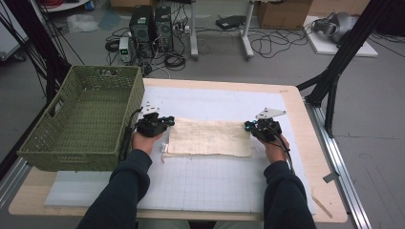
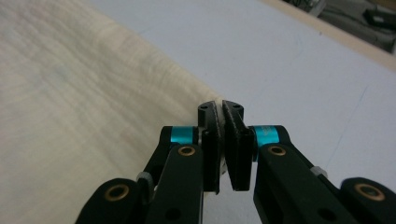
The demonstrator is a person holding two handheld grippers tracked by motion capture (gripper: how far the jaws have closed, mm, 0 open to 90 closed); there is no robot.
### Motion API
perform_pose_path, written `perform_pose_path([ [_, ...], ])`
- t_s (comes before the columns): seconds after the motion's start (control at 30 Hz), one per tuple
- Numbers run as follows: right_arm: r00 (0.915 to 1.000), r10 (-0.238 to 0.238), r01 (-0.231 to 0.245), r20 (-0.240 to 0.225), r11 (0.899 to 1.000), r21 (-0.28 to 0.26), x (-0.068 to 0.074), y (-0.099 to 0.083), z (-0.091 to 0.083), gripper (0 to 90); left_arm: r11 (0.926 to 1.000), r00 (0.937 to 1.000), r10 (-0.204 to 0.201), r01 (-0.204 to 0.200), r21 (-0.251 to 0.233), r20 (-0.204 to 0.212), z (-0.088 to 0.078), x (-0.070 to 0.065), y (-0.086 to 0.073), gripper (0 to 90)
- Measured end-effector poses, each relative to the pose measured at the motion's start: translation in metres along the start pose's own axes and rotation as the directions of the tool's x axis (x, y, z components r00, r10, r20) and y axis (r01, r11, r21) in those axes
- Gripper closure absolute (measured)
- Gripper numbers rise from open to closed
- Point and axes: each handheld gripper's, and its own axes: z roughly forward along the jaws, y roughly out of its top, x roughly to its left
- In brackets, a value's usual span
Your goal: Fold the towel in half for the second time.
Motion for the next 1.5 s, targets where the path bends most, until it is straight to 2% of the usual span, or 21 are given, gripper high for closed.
perform_pose_path([
  [0.07,0.9999,-0.006,0.006,-0.01,0.999,-0.036,0.001,0.004,-0.007,86.2,1.0,1.0,0.003,-0.003,-0.003,0.003,-0.003,-0.001,-0.003,85.9],
  [0.2,0.9985,-0.041,0.04,-0.036,0.998,-0.04,0.007,0.006,-0.012,86.2,0.9998,0.9996,0.02,-0.02,-0.002,0.022,-0.009,-0.008,-0.003,85.6],
  [0.3,0.9956,-0.077,0.075,-0.054,0.996,-0.05,0.014,0.008,-0.017,86.1,0.9993,0.9991,0.035,-0.035,-0.011,0.024,-0.014,-0.013,0.0,85.2],
  [0.43,0.9924,-0.097,0.092,-0.075,0.993,-0.073,0.023,0.004,-0.024,86.2,0.9987,0.9989,0.044,-0.043,-0.026,0.018,-0.022,-0.016,-0.004,85.5],
  [0.73,0.9918,-0.075,0.068,-0.104,0.995,-0.069,0.027,-0.017,-0.035,86.1,0.9991,0.9984,0.042,-0.042,-0.009,0.038,-0.032,-0.02,-0.02,85.5],
  [0.8,0.9921,-0.073,0.065,-0.103,0.995,-0.082,0.028,-0.021,-0.039,86.1,0.9992,0.9983,0.04,-0.039,-0.01,0.042,-0.033,-0.021,-0.023,85.5],
  [1.0,0.9924,-0.055,0.046,-0.11,0.996,-0.082,0.031,-0.035,-0.046,86.1,0.9984,0.9967,0.055,-0.056,0.012,0.06,-0.038,-0.026,-0.024,85.5],
  [1.1,0.9913,-0.059,0.05,-0.118,0.996,-0.072,0.032,-0.04,-0.046,86.1,0.998,0.9966,0.06,-0.061,0.017,0.056,-0.042,-0.027,-0.03,85.5],
  [1.17,0.9902,-0.066,0.059,-0.123,0.996,-0.06,0.034,-0.041,-0.045,86.0,0.9966,0.9958,0.069,-0.072,0.04,0.06,-0.044,-0.029,-0.034,85.5],
  [1.2,0.9897,-0.076,0.069,-0.122,0.996,-0.059,0.034,-0.042,-0.045,86.0,0.9971,0.9959,0.068,-0.07,0.032,0.059,-0.044,-0.03,-0.036,85.5],
  [1.33,0.9875,-0.082,0.078,-0.134,0.996,-0.042,0.038,-0.043,-0.044,85.8,0.9965,0.9968,0.06,-0.063,0.055,0.052,-0.048,-0.03,-0.04,84.8],
  [1.4,0.9869,-0.089,0.086,-0.134,0.996,-0.034,0.04,-0.044,-0.045,85.7,0.9977,0.999,0.028,-0.03,0.061,0.034,-0.05,-0.031,-0.04,78.2],
  [1.43,0.9862,-0.099,0.095,-0.133,0.995,-0.034,0.04,-0.044,-0.045,85.7,0.9993,0.9997,0.0,0.0,0.038,0.023,-0.052,-0.031,-0.038,70.8],
  [1.47,0.9858,-0.103,0.099,-0.133,0.994,-0.034,0.041,-0.044,-0.045,85.7,0.9998,0.9997,-0.014,0.014,0.013,0.021,-0.054,-0.032,-0.035,62.2],
  [1.5,0.9857,-0.103,0.099,-0.134,0.995,-0.035,0.041,-0.044,-0.046,85.7,0.9998,0.9996,-0.018,0.018,-0.009,0.021,-0.056,-0.032,-0.031,58.1],
])
